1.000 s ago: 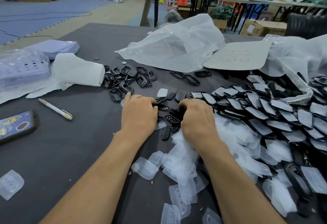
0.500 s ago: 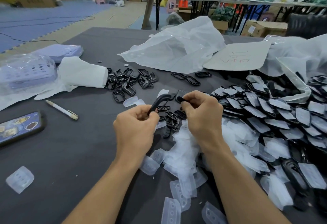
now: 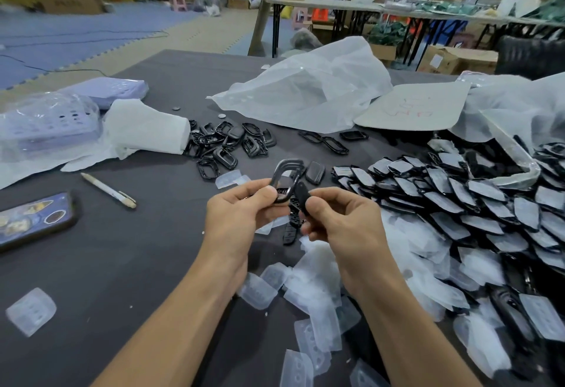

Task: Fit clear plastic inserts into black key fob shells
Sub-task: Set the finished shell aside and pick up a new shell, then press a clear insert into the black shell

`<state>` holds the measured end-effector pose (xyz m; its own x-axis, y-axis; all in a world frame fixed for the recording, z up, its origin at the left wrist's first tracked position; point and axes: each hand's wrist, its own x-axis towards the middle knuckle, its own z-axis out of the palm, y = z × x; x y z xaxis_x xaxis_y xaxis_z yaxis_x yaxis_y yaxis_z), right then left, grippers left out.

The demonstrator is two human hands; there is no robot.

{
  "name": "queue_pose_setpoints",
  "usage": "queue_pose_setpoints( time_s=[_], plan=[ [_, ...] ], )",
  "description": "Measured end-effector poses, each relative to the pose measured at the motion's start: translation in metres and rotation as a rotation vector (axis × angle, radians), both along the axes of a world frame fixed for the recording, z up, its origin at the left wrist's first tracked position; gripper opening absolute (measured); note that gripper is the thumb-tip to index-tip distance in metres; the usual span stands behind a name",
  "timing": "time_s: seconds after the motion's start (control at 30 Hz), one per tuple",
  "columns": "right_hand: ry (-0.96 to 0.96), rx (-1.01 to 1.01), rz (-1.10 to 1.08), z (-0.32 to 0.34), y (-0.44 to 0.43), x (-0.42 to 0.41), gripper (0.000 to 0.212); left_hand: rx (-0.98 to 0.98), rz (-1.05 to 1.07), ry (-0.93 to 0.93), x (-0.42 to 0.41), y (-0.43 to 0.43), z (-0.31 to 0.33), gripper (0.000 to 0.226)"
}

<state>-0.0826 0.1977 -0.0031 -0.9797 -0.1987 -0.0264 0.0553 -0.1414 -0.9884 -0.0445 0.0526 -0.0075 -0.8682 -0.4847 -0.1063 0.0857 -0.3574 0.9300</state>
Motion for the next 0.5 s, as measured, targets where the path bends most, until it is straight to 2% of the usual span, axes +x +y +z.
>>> queue_pose_setpoints(
  time_s=[0.13, 0.23, 0.37, 0.5],
  plan=[
    [0.077, 0.058, -0.014, -0.004, 0.002, -0.006, 0.03, -0.045, 0.007, 0.019, -0.001, 0.001, 0.001, 0.027],
    [0.104, 0.049, -0.009, -0.006, 0.004, -0.008, 0.035, -0.131, -0.017, 0.047, -0.002, -0.003, 0.002, 0.026],
    [0.102, 0.016, 0.078, -0.005, 0.006, -0.009, 0.043, -0.541, -0.082, -0.026, -0.002, -0.008, -0.002, 0.015],
    [0.075, 0.041, 0.178, -0.005, 0.016, -0.011, 0.054, -0.648, -0.08, -0.072, -0.001, -0.009, -0.004, 0.012]
  ],
)
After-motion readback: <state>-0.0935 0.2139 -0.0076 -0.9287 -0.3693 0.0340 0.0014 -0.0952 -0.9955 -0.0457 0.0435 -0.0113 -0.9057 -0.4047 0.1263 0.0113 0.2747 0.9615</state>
